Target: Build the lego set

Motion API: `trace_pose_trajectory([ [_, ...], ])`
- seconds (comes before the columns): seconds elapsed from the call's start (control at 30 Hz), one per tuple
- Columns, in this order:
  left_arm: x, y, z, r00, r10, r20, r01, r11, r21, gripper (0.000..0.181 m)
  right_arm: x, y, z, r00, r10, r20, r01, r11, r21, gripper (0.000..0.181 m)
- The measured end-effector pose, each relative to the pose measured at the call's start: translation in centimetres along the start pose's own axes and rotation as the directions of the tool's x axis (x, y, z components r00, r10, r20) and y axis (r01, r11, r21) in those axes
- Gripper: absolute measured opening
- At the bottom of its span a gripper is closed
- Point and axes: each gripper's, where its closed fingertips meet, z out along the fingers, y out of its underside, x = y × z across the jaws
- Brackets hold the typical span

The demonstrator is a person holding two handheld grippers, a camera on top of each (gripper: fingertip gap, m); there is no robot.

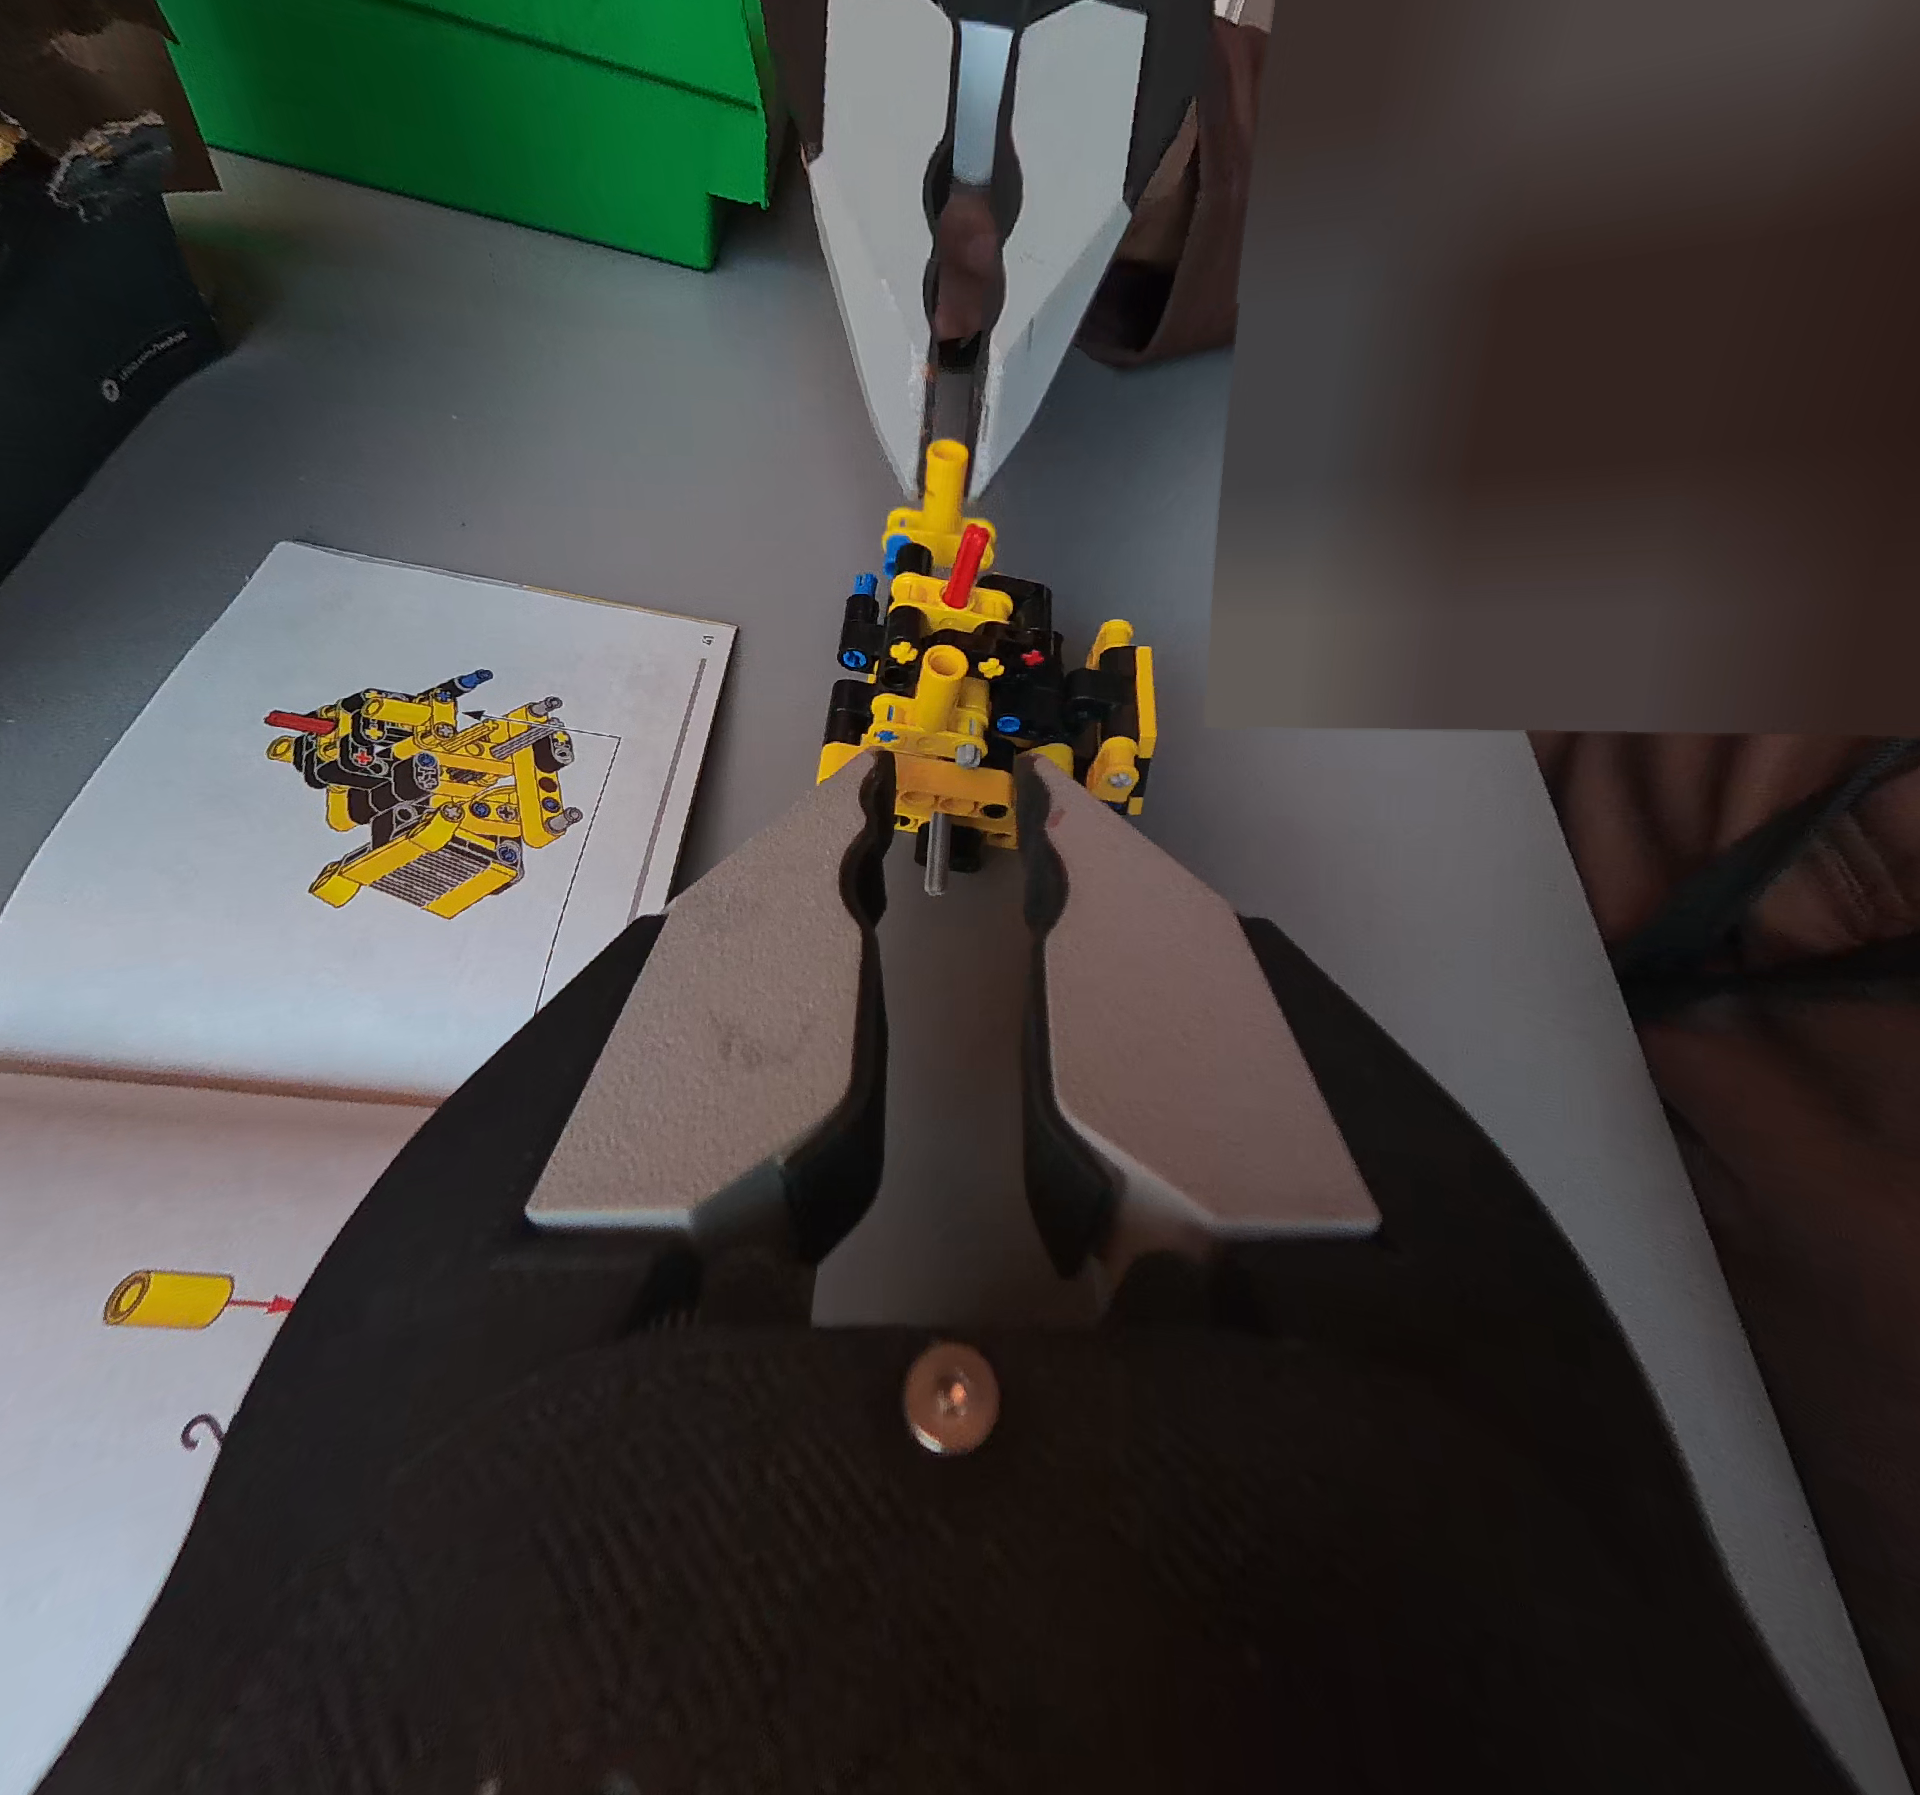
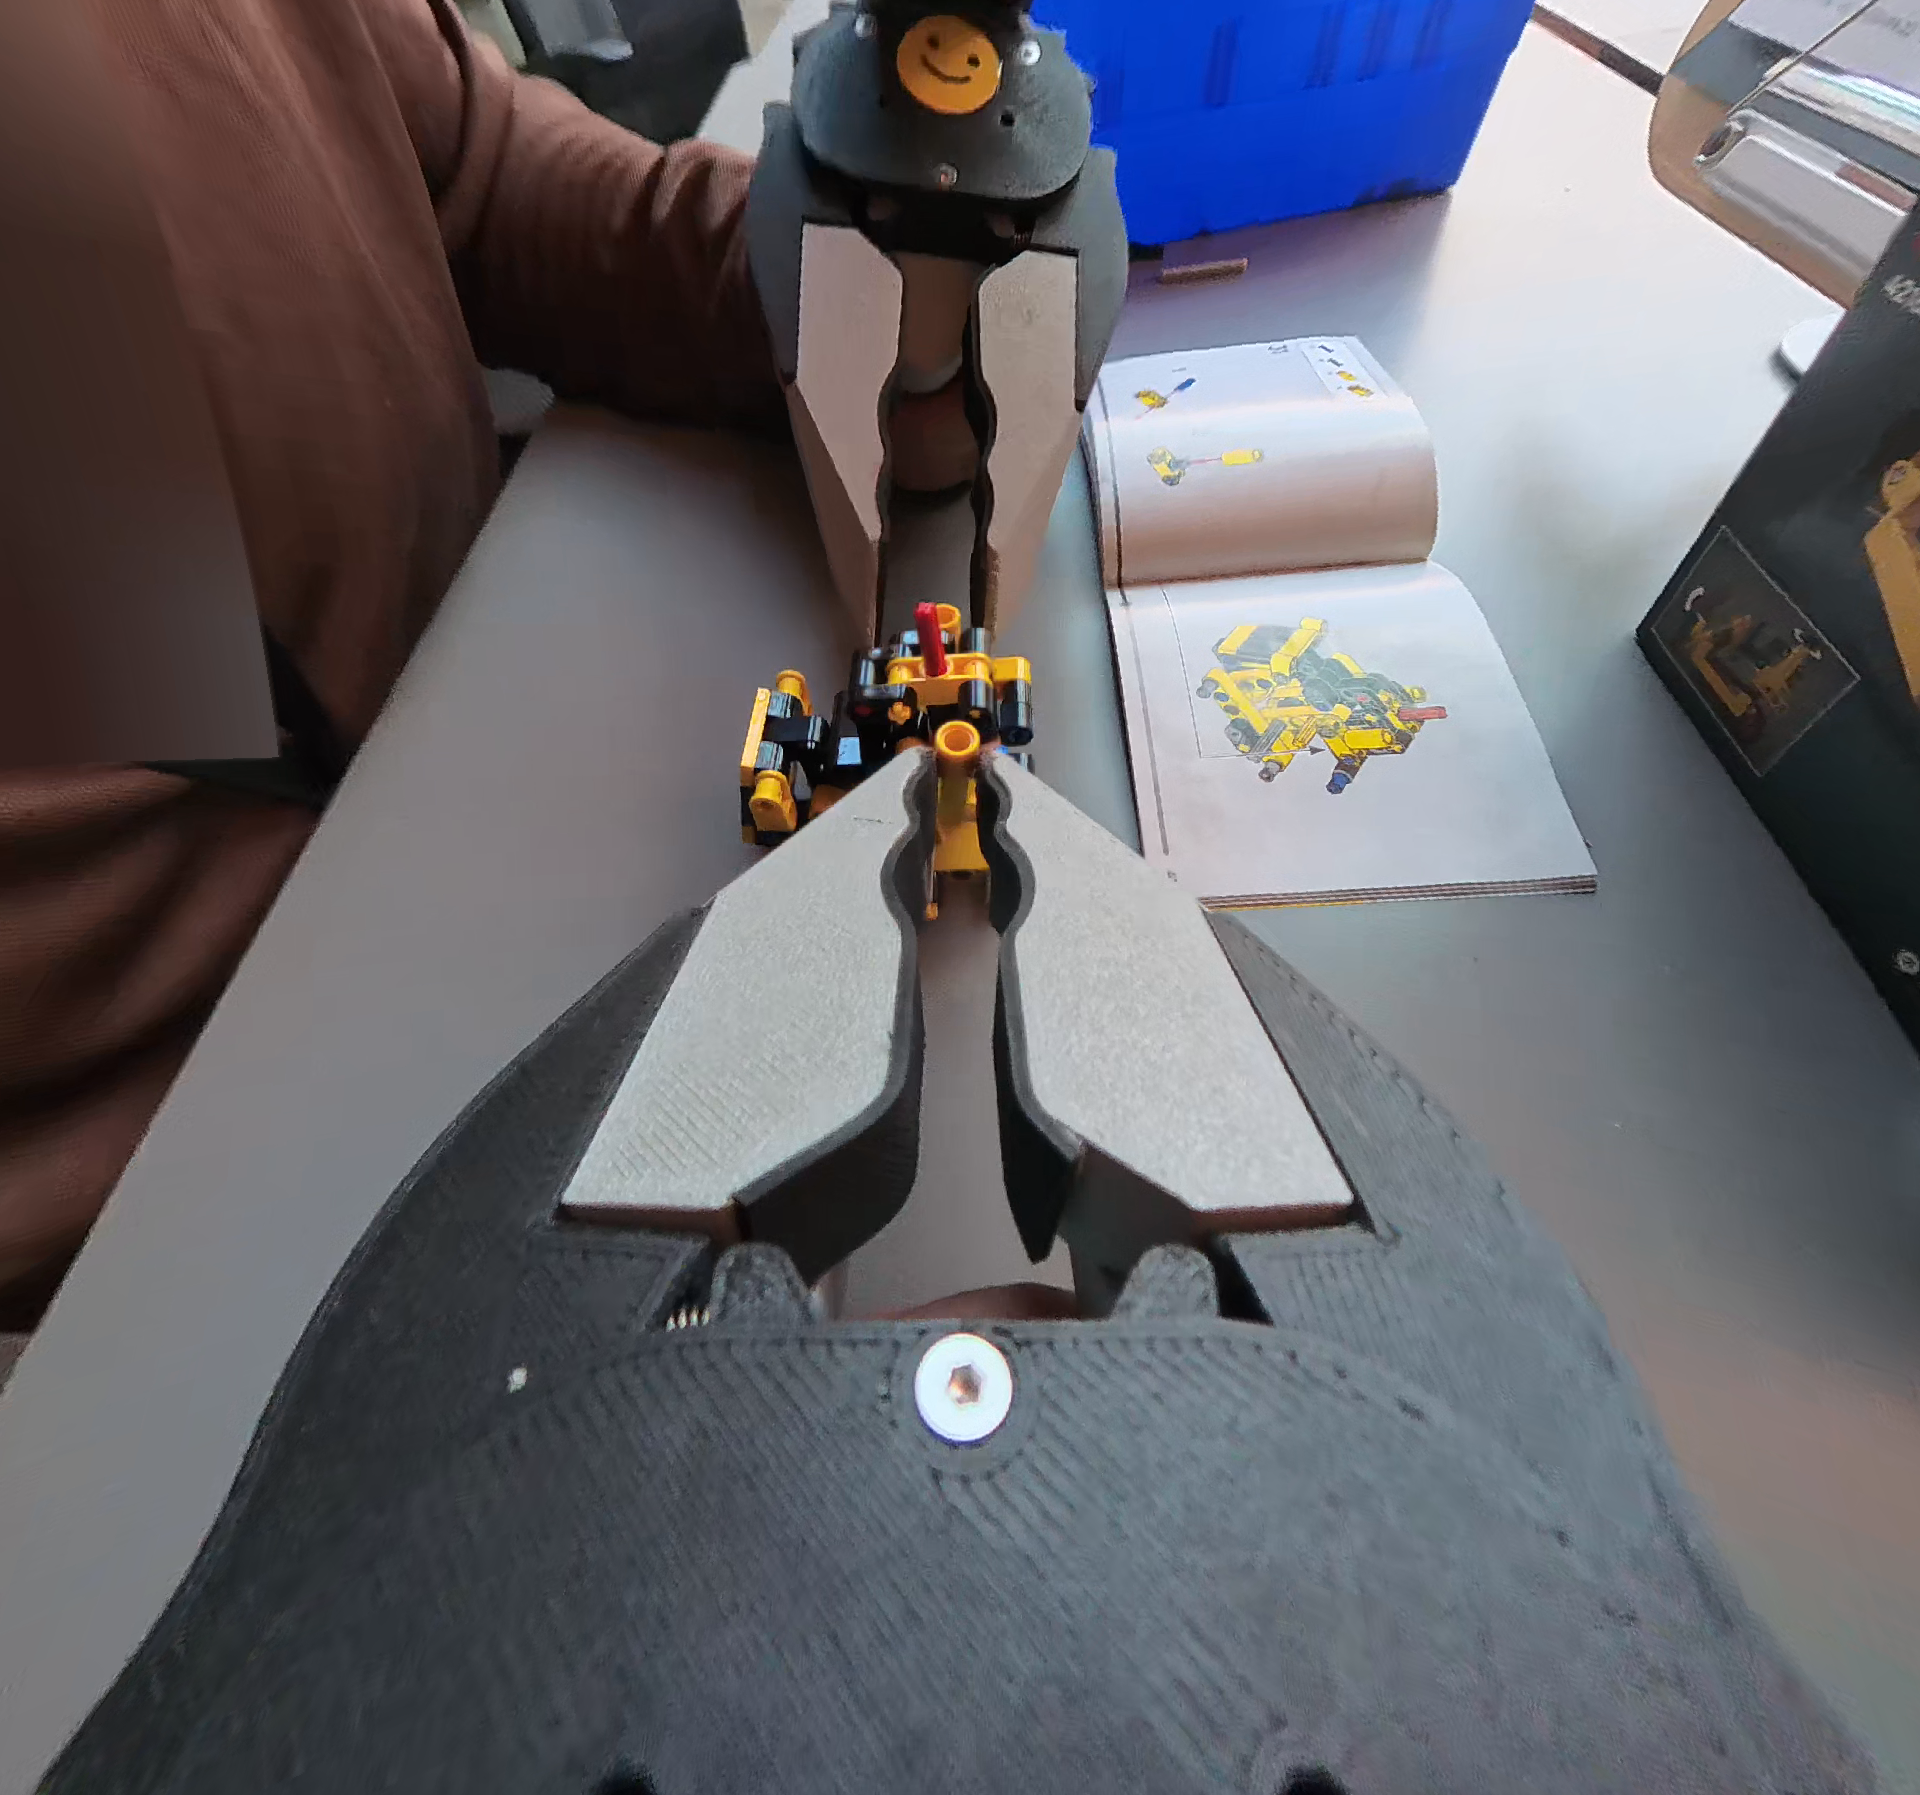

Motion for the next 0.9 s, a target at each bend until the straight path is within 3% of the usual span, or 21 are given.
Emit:
trace_pose_trajectory([
  [0.27, 0.0, 0.1, 0.0, 1.0, 0.006, 0.006, -0.006, 1.0, -0.001, 0.021, 1.0, -1.3, -1.6, 0.961, 0.254, 0.107, -0.267, 0.955, 0.126, 0.003],
  [0.53, -0.1, 0.0, 0.0, 1.0, -0.016, -0.002, 0.016, 1.0, 0.0, 0.02, 1.2, -1.1, -1.3, 0.913, 0.383, 0.138, -0.399, 0.91, 0.11, 0.003],
  [0.9, -0.1, 0.1, 0.0, 1.0, -0.02, -0.006, 0.02, 1.0, -0.003, 0.02, 0.7, -0.4, -0.8, 0.934, 0.343, 0.104, -0.349, 0.935, 0.054, 0.004],
])
